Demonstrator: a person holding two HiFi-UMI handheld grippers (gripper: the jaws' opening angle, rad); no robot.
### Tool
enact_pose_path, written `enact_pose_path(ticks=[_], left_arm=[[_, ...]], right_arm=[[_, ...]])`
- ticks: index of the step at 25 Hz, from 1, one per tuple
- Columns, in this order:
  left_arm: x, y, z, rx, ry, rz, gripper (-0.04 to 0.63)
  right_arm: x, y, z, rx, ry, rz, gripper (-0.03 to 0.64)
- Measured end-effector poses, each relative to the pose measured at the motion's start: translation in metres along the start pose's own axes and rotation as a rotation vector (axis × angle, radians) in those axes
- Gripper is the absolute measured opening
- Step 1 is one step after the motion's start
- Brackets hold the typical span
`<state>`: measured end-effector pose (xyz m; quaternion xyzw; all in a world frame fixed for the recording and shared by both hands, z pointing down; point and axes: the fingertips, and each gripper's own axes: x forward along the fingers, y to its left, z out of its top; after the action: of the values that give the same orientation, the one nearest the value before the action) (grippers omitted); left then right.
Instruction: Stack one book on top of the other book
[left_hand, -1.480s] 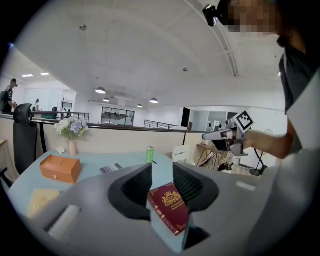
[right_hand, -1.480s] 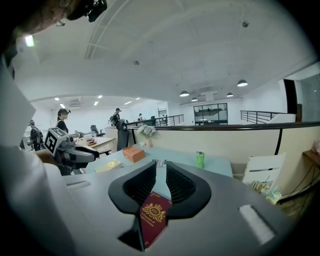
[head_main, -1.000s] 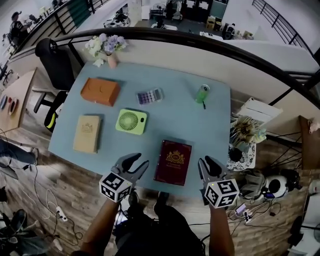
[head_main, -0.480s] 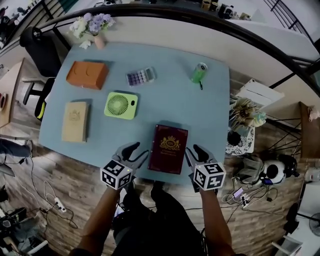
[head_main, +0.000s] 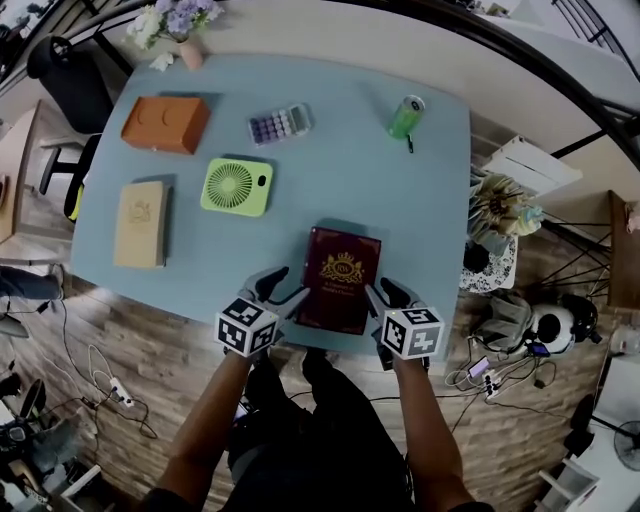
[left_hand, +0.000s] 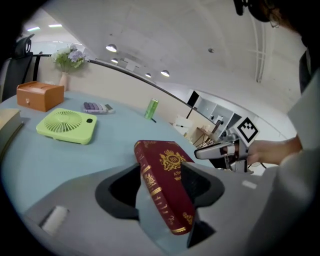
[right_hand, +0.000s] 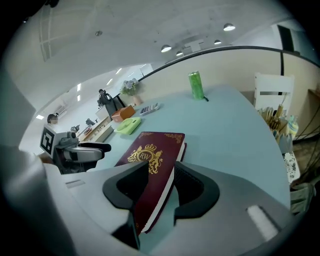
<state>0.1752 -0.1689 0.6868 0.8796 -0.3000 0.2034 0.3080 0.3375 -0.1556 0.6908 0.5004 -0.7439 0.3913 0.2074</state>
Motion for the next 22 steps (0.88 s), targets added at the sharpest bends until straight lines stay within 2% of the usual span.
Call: enact_pose_path(ticks=[13,19,22], left_arm=[[0.034,0.005,-0.024,-0.072,0.041,-0.03,0.268],[0.043,0.011,-0.035,-0.174,0.029,-0.055,0.268],[0.047,0.008,-0.032,-0.188,0.027,-0.07,0.253]], right_arm=[[0.022,-0.005,-0.02,0.099,0.025,0.065,0.138],[0.027,-0.002,-0.022,0.111,0.022,0.087,0.133],[0.022,-0.006,-0.017,0.124,0.003,0.086,0.118]])
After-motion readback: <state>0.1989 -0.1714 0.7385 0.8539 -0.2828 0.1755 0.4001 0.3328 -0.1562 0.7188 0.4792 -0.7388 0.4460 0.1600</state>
